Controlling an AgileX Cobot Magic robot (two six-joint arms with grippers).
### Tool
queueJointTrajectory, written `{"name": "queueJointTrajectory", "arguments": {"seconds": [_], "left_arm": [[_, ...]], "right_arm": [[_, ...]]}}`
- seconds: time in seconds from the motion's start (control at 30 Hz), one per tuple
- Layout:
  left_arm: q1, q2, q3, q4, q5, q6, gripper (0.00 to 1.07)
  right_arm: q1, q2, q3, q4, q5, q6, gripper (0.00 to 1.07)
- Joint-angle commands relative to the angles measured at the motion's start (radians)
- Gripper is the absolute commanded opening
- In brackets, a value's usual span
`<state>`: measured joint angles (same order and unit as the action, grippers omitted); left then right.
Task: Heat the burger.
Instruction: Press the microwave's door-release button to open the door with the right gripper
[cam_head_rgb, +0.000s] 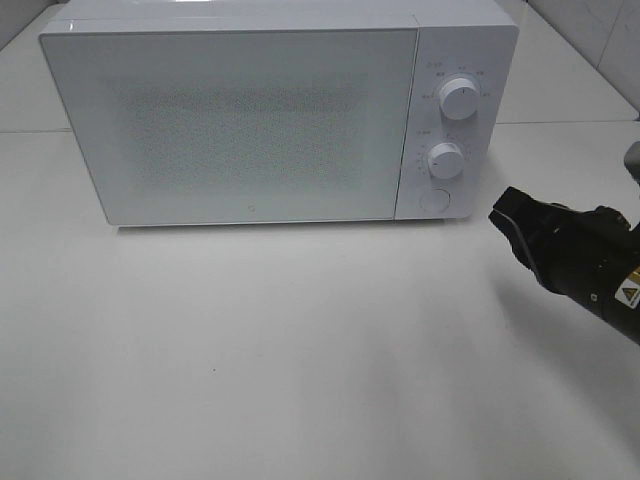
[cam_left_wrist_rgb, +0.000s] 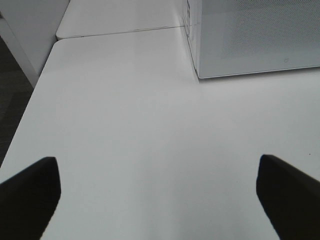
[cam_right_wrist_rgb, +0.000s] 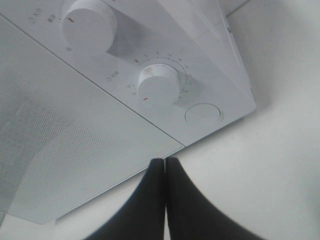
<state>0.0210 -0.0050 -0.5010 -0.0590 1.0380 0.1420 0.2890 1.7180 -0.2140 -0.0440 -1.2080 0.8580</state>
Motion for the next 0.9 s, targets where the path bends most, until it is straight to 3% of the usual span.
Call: {"name": "queueJointTrajectory", "arguments": {"seconds": [0.03, 0.23, 0.4, 0.9], "left_arm": [[0.002, -0.020, 0.002, -0.003, -0.003, -0.005, 1.01], [0.002, -0.020, 0.002, -0.003, -0.003, -0.005, 1.01], [0.002, -0.020, 0.002, -0.003, -0.003, -0.005, 1.01], [0.002, -0.020, 0.002, -0.003, -0.003, -0.005, 1.01]], "right_arm": [[0.027, 0.038, -0.004, 0.044, -0.060, 0.150, 0.00], [0.097, 0.111, -0.021, 0.157, -0.083, 0.293, 0.00], [0.121, 0.154, -0.082, 0.174, -0.044, 0.372, 0.00], [0.122, 0.175, -0.240, 0.268, 0.151, 0.428, 0.00]]}}
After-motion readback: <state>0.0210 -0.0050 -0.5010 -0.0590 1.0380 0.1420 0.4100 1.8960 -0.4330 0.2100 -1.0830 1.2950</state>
